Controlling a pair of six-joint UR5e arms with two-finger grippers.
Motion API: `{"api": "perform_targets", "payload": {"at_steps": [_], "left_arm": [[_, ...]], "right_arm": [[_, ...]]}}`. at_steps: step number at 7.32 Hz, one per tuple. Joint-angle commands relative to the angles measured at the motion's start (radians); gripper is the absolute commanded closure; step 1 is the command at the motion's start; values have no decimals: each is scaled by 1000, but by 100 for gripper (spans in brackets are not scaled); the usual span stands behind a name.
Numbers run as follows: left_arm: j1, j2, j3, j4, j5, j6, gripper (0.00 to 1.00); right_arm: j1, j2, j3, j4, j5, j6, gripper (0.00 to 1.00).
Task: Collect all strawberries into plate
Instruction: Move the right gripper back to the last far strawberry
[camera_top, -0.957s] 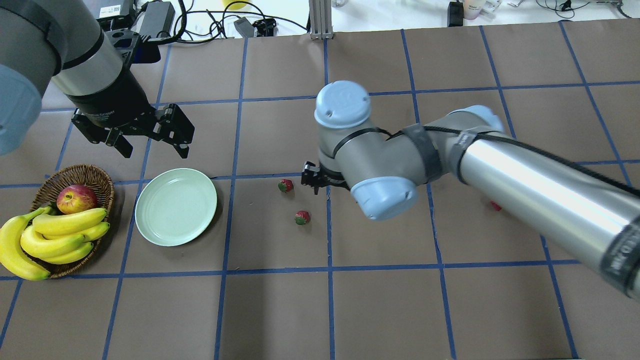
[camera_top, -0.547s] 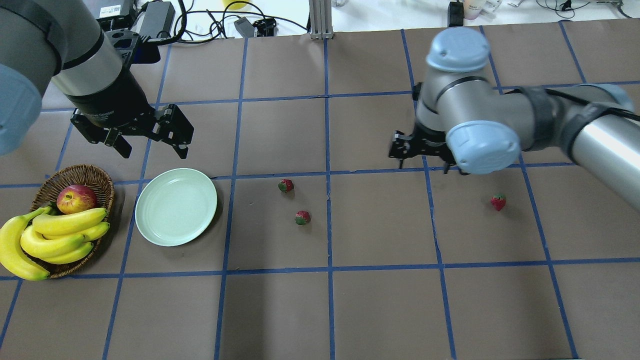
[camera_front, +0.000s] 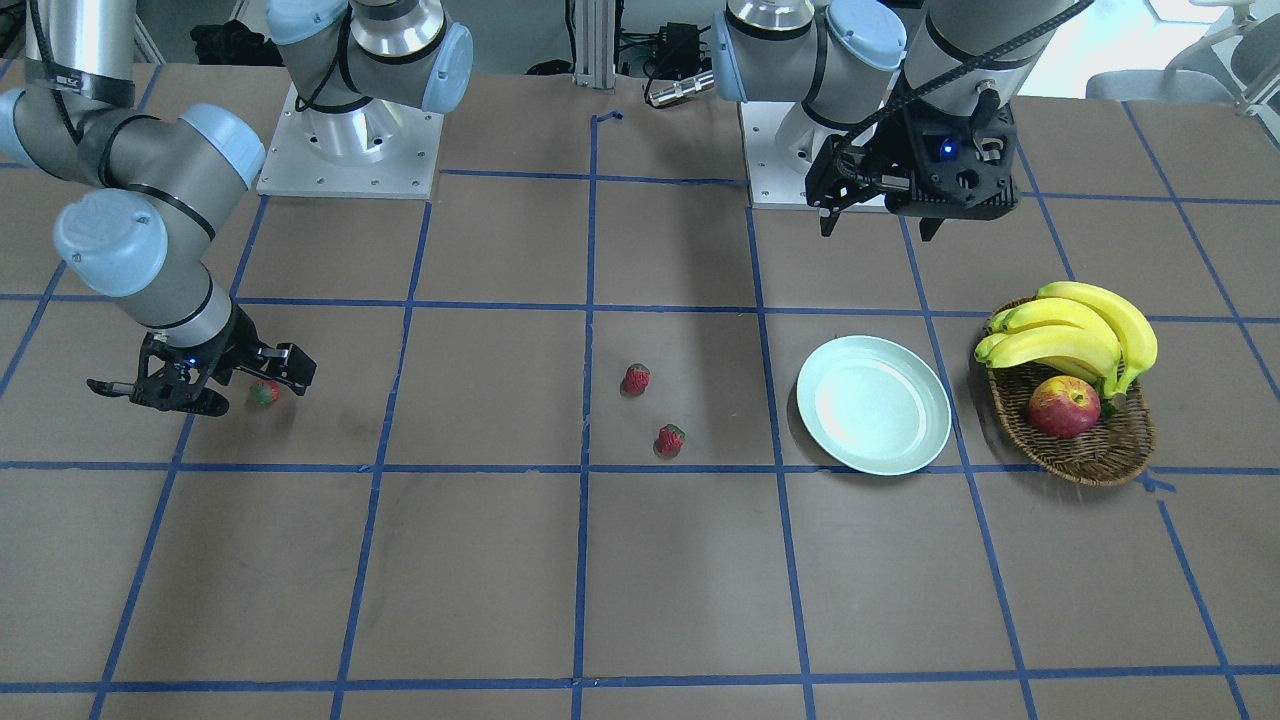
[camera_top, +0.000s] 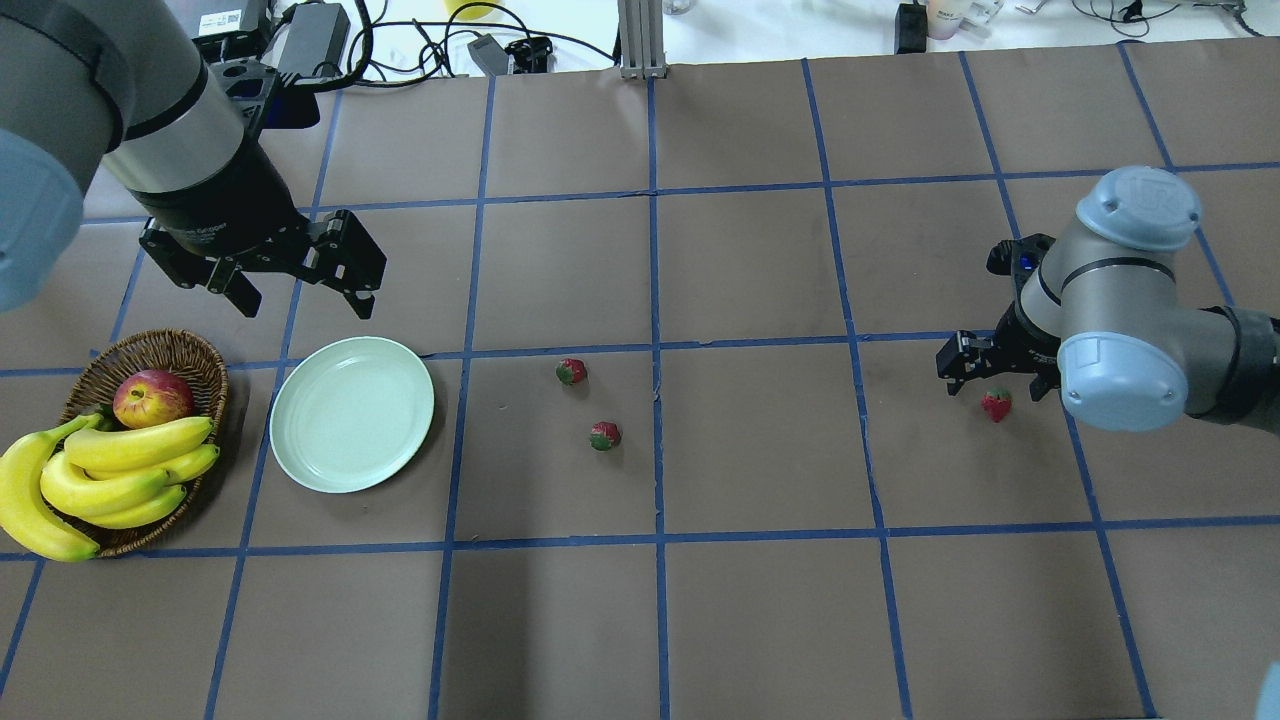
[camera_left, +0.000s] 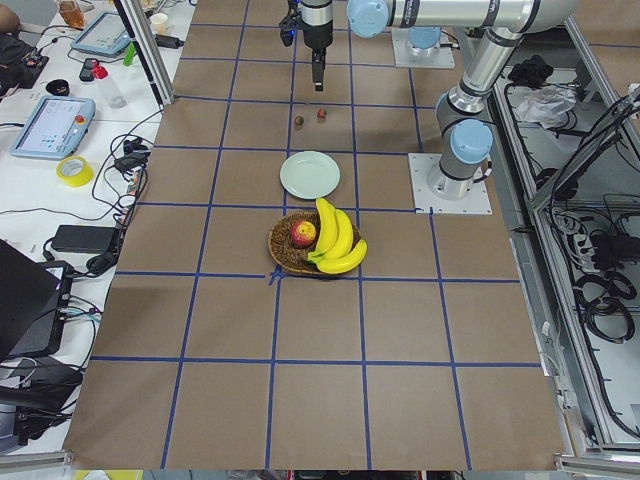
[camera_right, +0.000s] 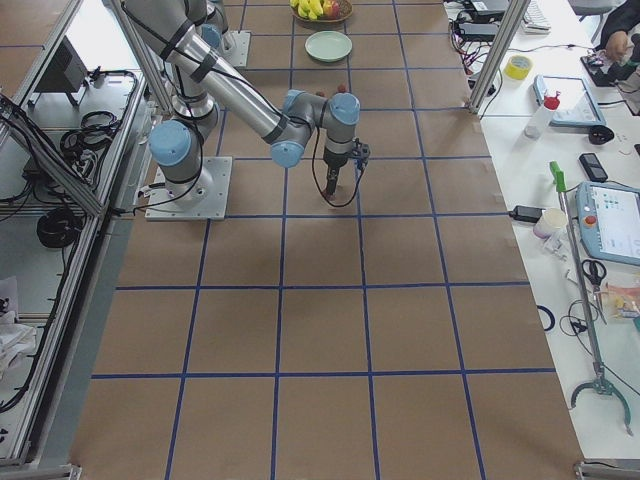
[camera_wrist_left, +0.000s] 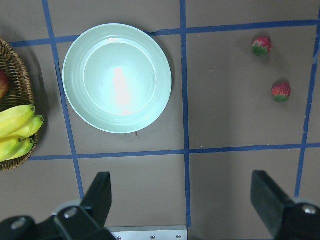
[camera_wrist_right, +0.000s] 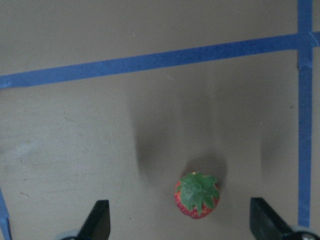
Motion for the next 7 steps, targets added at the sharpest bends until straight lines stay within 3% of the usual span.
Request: {"api": "perform_targets", "payload": {"at_steps": [1, 2, 3, 4, 7], "left_arm": [[0, 1, 0, 0, -1, 0, 0], [0, 1, 0, 0, 2, 0, 0], [-2, 1, 0, -1, 3, 0, 0], [0, -1, 0, -1, 3, -1, 0], [0, -4, 0, 3, -1, 3, 0]], "right_arm": [[-8, 14, 13, -30, -5, -38, 8], [-14, 16, 15, -31, -5, -41, 10], [-14, 23, 13, -41, -2, -44, 25], [-14, 37, 15, -46, 0, -94, 53], [-17, 42, 9, -49, -5, -160, 80]]}}
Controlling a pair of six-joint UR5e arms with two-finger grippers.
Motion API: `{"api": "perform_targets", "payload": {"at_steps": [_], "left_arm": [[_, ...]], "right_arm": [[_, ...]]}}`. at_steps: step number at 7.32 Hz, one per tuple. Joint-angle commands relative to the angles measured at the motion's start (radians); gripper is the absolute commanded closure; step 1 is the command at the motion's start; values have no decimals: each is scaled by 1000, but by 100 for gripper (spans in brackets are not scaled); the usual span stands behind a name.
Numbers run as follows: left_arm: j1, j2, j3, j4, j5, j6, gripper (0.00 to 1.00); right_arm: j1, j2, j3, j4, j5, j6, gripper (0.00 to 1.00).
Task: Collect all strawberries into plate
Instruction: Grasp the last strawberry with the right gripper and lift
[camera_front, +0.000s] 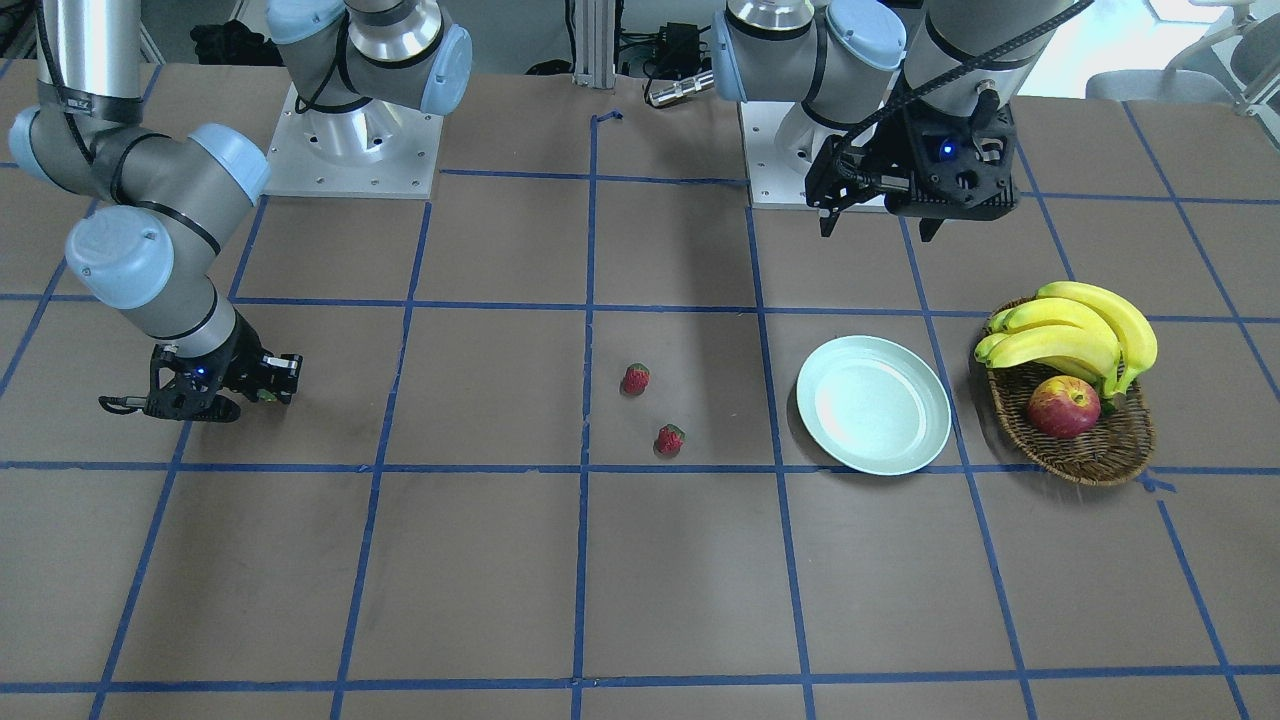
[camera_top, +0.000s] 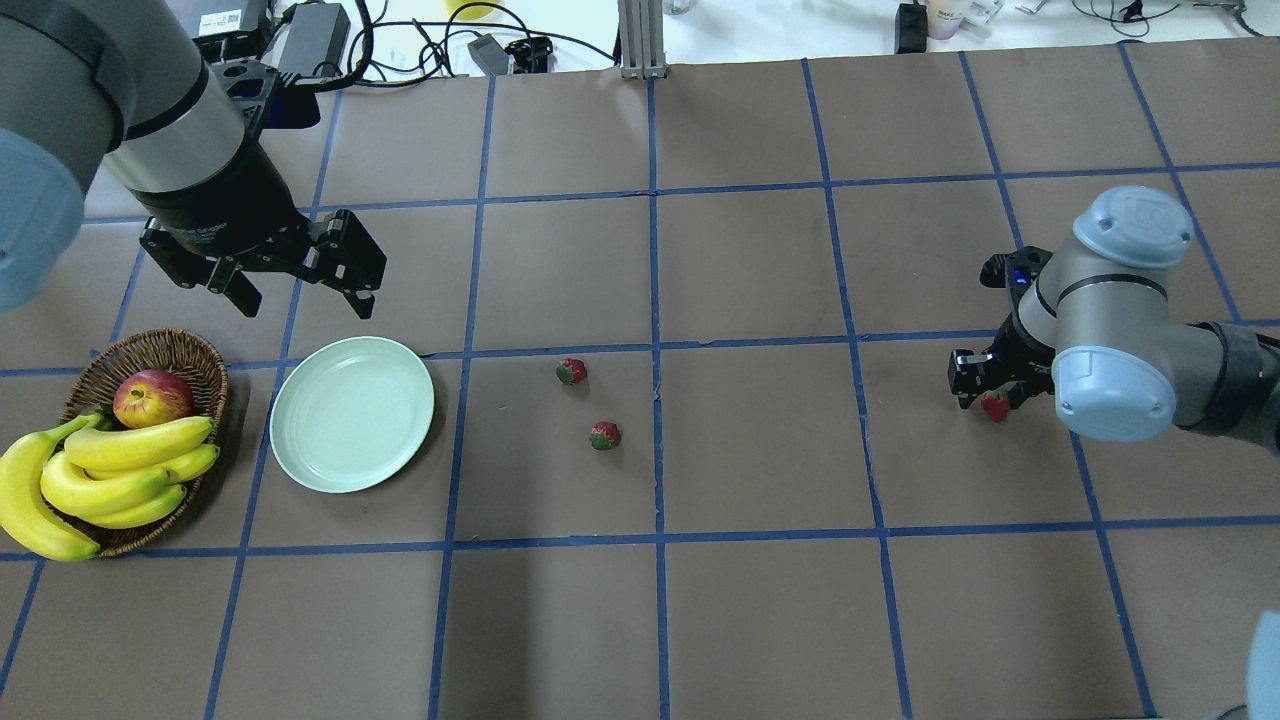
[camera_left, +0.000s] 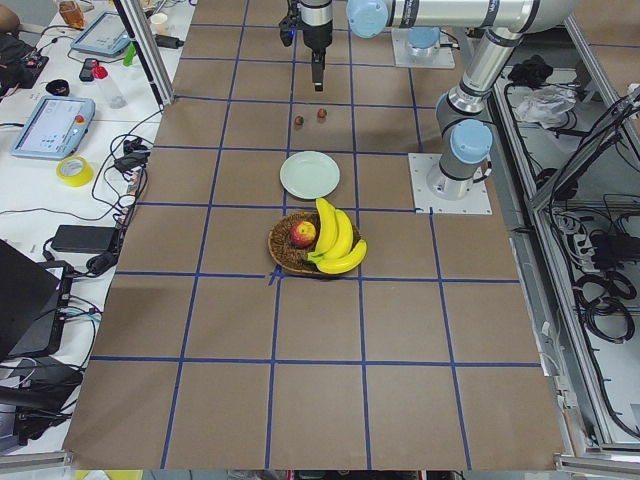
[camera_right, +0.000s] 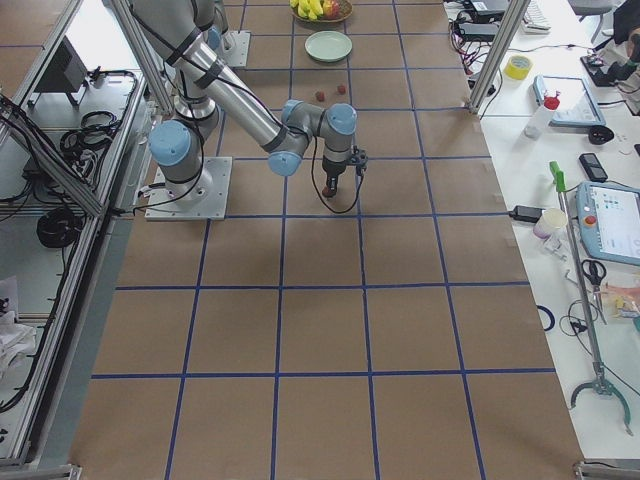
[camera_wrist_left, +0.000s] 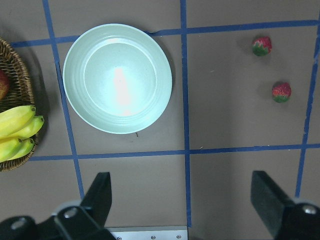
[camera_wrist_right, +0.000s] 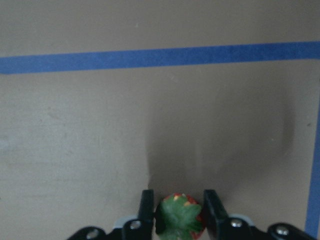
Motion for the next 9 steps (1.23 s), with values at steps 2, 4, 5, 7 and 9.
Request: {"api": "perform_targets", "payload": {"at_steps": [2, 4, 5, 7, 9], "left_arm": [[0, -3, -2, 0, 1, 2, 0], [-1, -3, -2, -2, 1, 2, 0], [-1, -3, -2, -2, 3, 2, 0], [-1, -2, -2, -2, 3, 6, 0], [0, -2, -2, -2, 0, 6, 0]], "right_arm": [[-2, -14, -29, 10, 1, -39, 87], [71, -70, -109, 126, 49, 98, 86], [184, -80, -176, 218, 64, 262, 86], [496, -33, -288, 219, 73, 677, 86], [697, 71, -376, 93, 172, 1011, 88]]}}
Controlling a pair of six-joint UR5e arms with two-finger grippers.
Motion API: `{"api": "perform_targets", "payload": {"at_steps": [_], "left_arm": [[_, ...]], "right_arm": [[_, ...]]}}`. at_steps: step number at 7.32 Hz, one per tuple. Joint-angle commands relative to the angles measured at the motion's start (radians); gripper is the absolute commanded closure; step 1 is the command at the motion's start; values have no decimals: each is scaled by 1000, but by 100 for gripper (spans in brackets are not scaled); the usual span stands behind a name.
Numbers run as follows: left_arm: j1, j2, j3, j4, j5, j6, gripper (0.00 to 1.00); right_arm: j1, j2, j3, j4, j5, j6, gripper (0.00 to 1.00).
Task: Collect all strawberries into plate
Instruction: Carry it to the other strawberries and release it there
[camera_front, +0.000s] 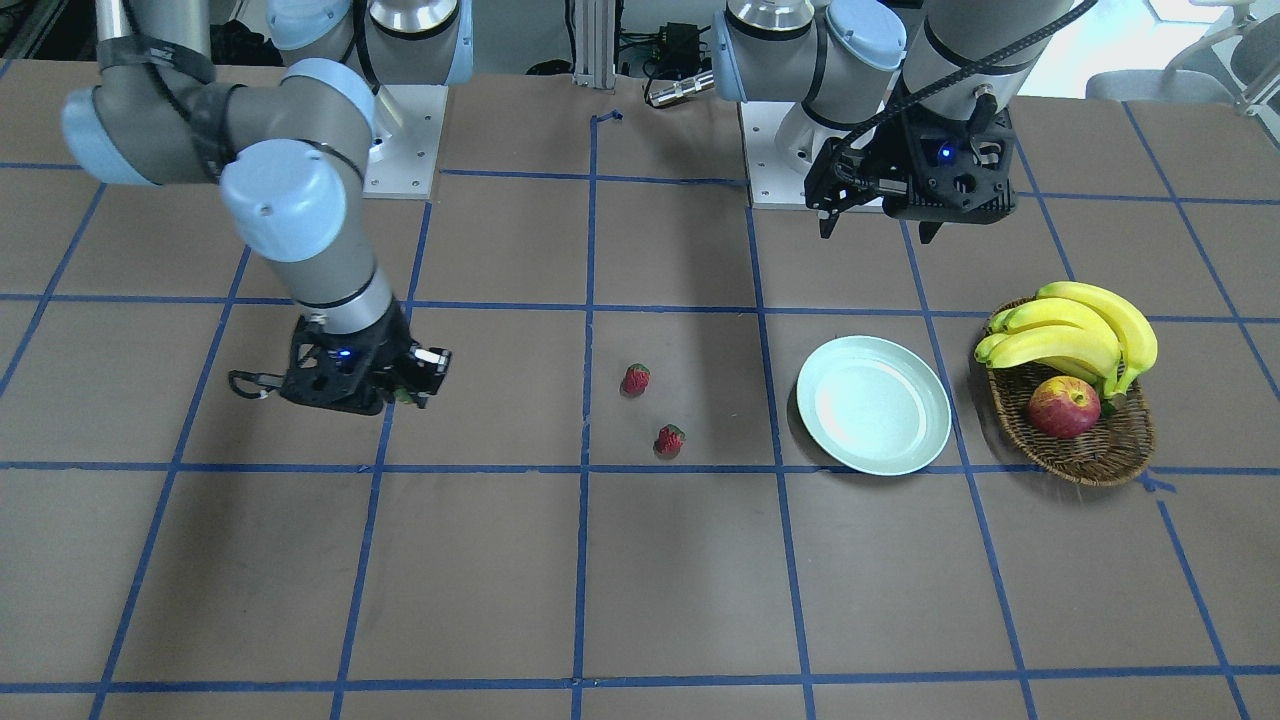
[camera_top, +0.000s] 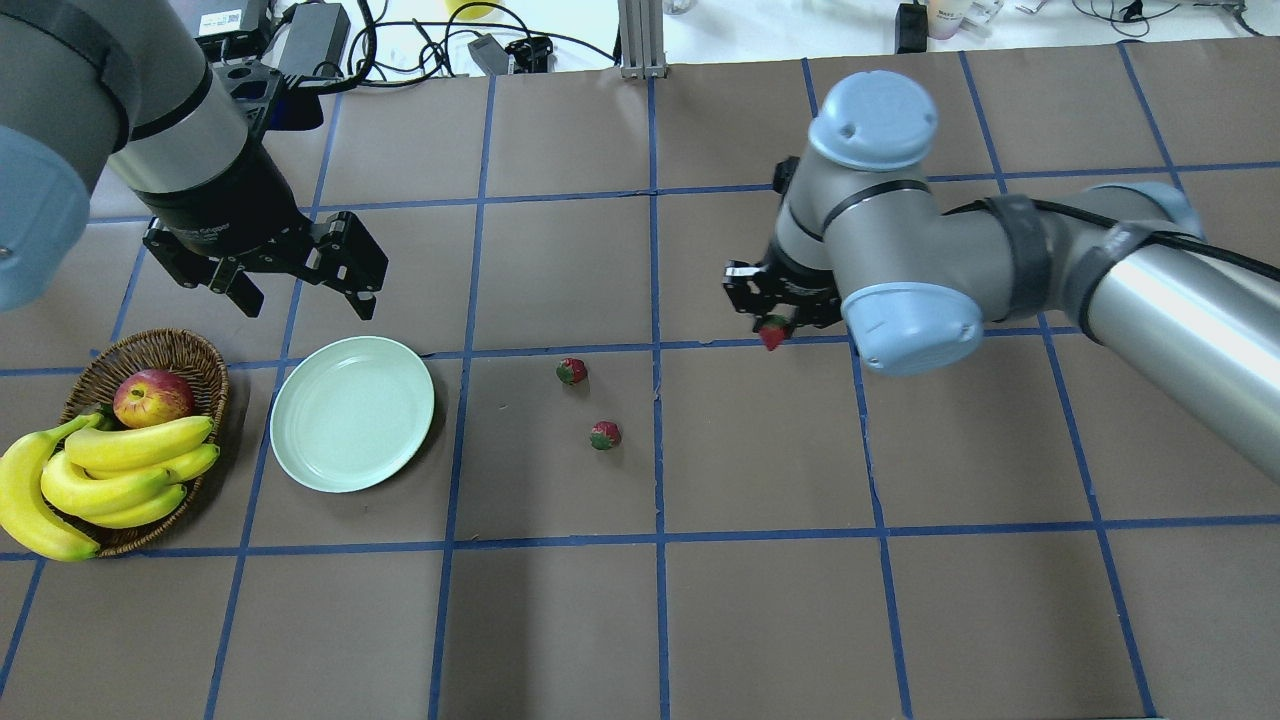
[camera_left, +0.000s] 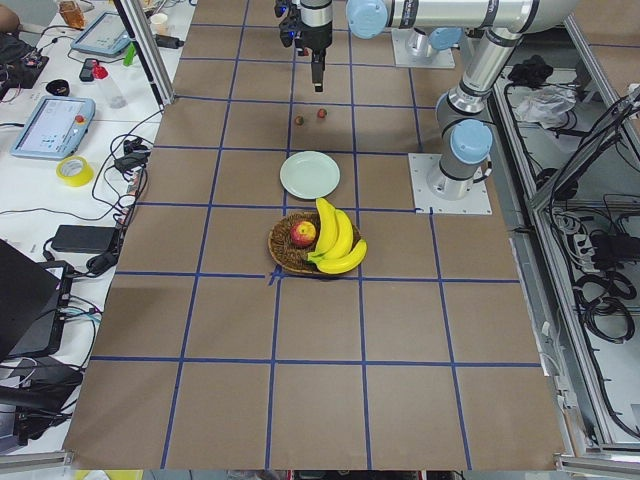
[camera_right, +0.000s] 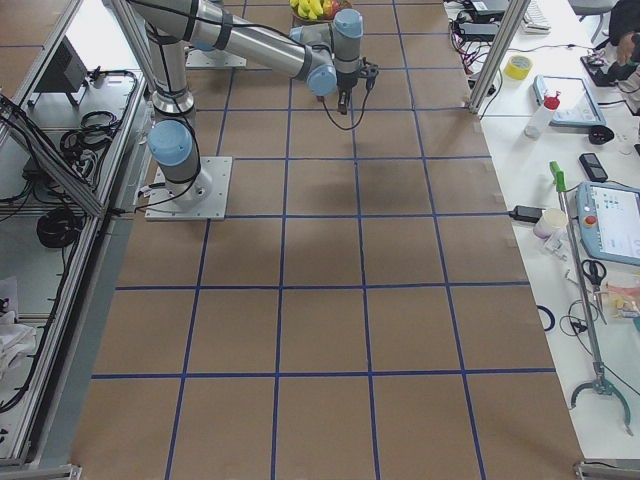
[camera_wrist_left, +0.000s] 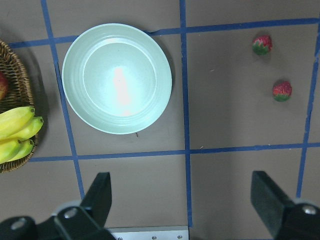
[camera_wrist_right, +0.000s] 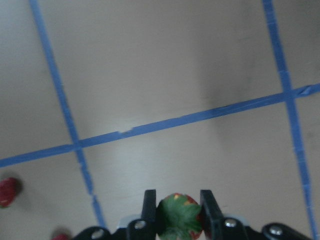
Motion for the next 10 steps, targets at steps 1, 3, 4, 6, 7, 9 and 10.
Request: {"api": "perform_targets", "payload": {"at_steps": [1, 3, 4, 6, 7, 9, 10], "left_arm": [[0, -1, 0, 0, -2, 0, 0], [1, 0, -26, 12, -5, 2, 0], [1, 2, -31, 38, -4, 0, 0], [1, 2, -31, 37, -2, 2, 0], [0, 2, -32, 37, -1, 2, 0], [0, 2, -32, 35, -1, 2, 0], [0, 2, -32, 34, 1, 2, 0]], "right_arm": [[219, 124, -77, -114, 23, 302, 89], [322, 192, -82, -160, -56, 418, 89], [333, 207, -80, -177, -56, 454, 89], [343, 258, -77, -267, -54, 467, 89], [346, 267, -70, -268, -53, 482, 88], [349, 264, -66, -262, -39, 532, 35], [353, 261, -65, -259, -39, 589, 3]]}}
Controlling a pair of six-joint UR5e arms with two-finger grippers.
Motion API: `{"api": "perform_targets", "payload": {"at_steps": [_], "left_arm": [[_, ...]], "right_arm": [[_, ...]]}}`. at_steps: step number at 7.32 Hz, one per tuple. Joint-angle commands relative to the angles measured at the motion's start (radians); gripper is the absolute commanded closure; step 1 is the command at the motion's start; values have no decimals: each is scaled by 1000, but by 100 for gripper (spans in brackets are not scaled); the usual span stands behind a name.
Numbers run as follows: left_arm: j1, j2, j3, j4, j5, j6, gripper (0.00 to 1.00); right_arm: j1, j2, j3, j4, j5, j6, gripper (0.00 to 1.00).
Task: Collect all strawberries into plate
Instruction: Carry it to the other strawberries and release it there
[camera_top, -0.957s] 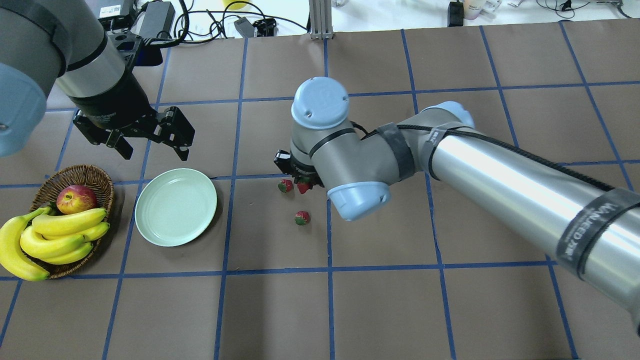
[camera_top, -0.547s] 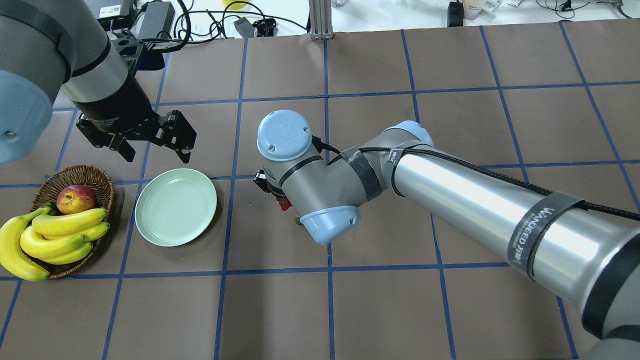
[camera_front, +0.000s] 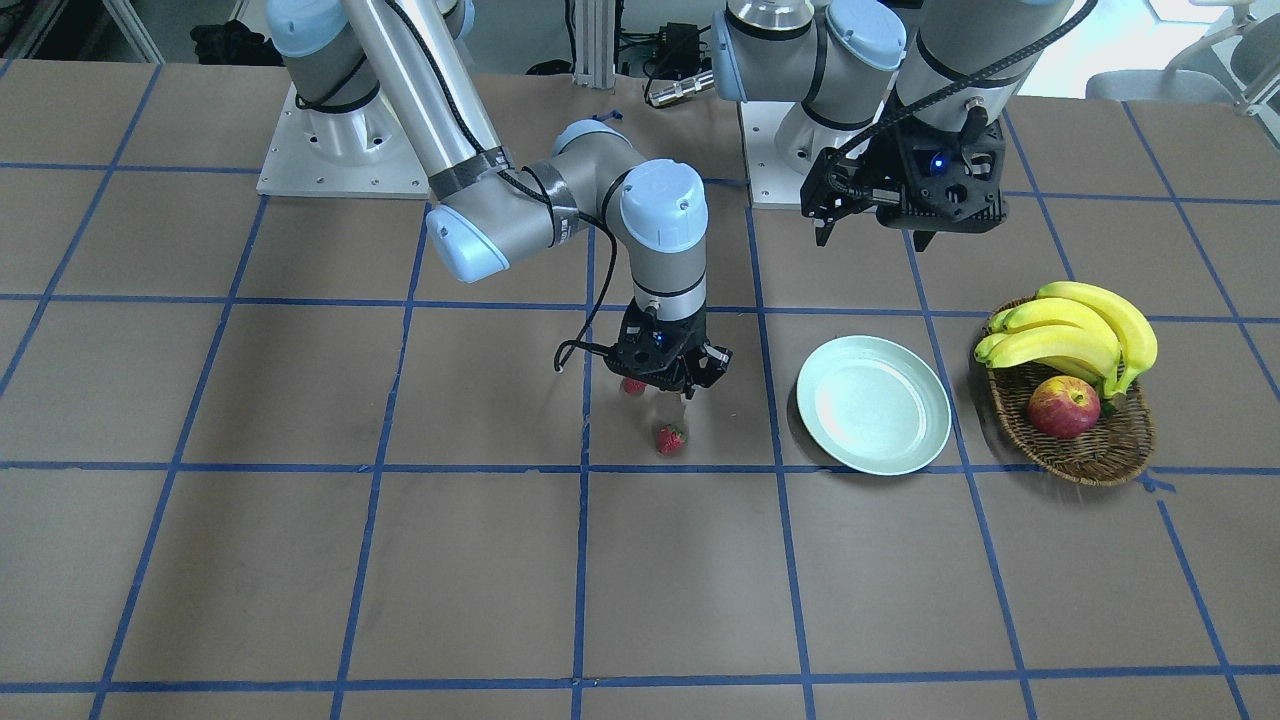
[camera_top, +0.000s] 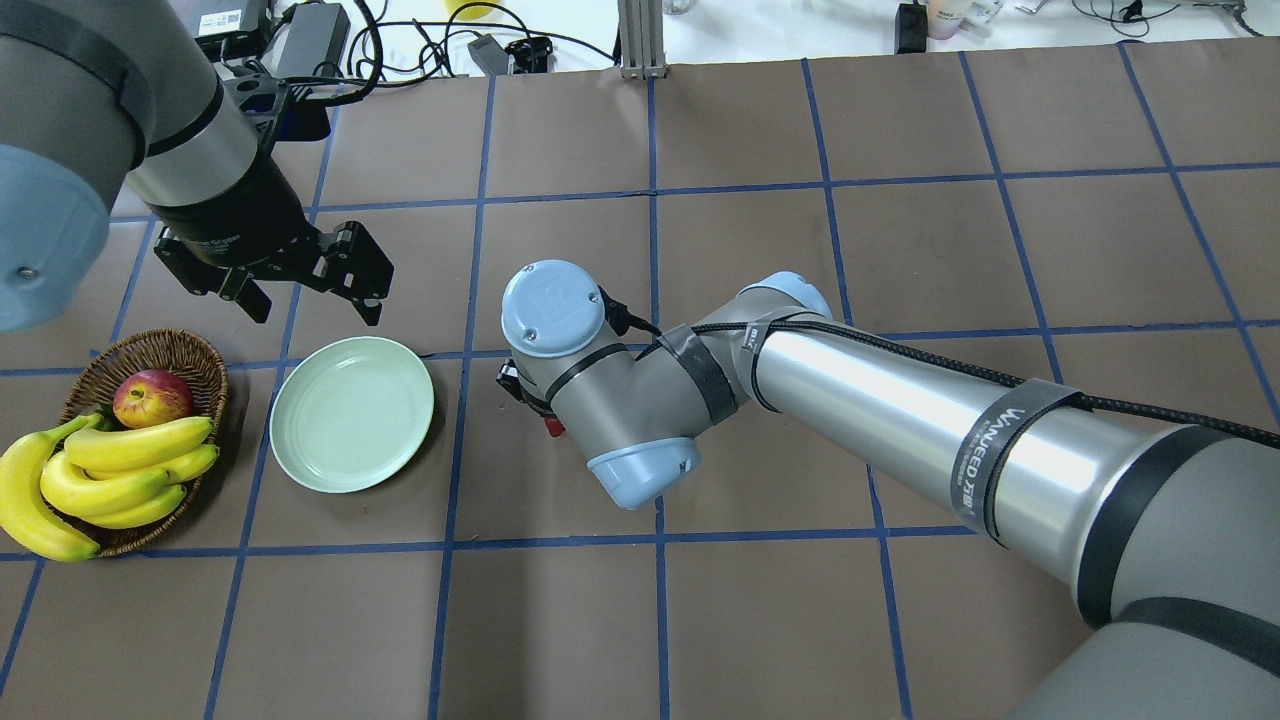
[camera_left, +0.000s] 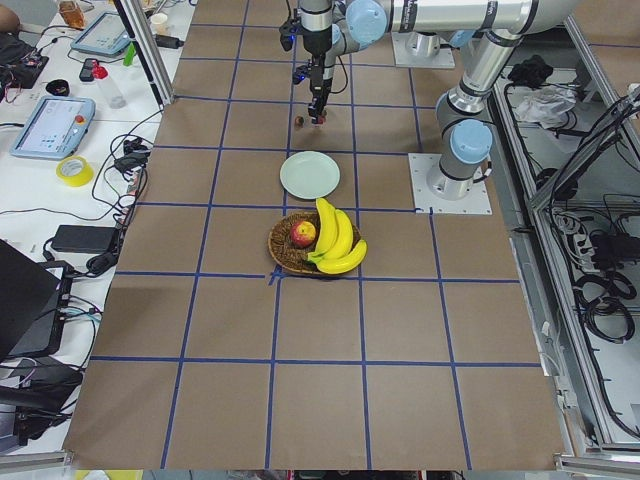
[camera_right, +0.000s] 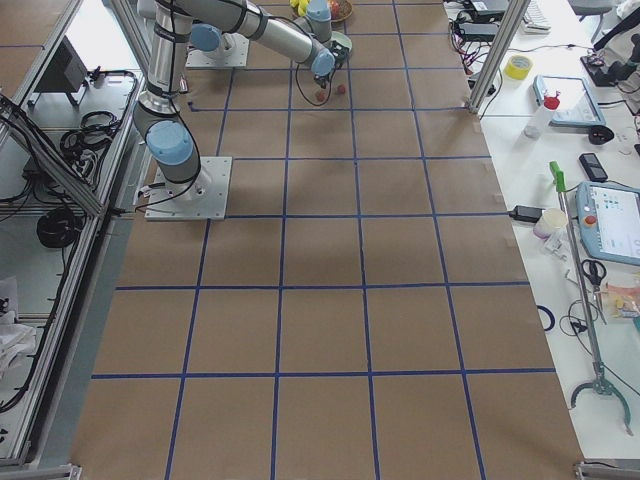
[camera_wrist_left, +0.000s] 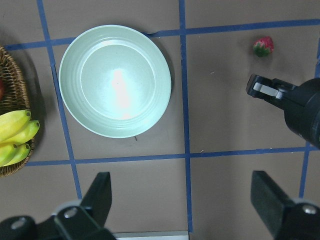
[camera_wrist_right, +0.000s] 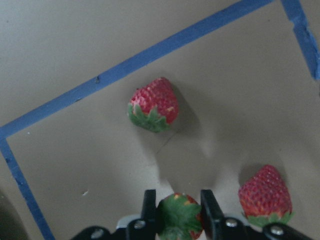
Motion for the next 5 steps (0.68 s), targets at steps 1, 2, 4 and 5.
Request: {"api": "perform_targets", "payload": {"at_steps": [1, 2, 4, 5], "left_arm": [[0, 2, 0, -2, 2, 0, 0], [0, 0, 0, -2, 0, 0, 0], [0, 0, -4, -3, 2, 0, 0], [0, 0, -2, -3, 2, 0, 0]], "right_arm": [[5, -12, -1, 6, 2, 47, 0], [3, -60, 1, 20, -12, -64, 0], [-119, -213, 5, 325, -18, -284, 0], [-241, -279, 5, 386, 3, -368, 0]]}}
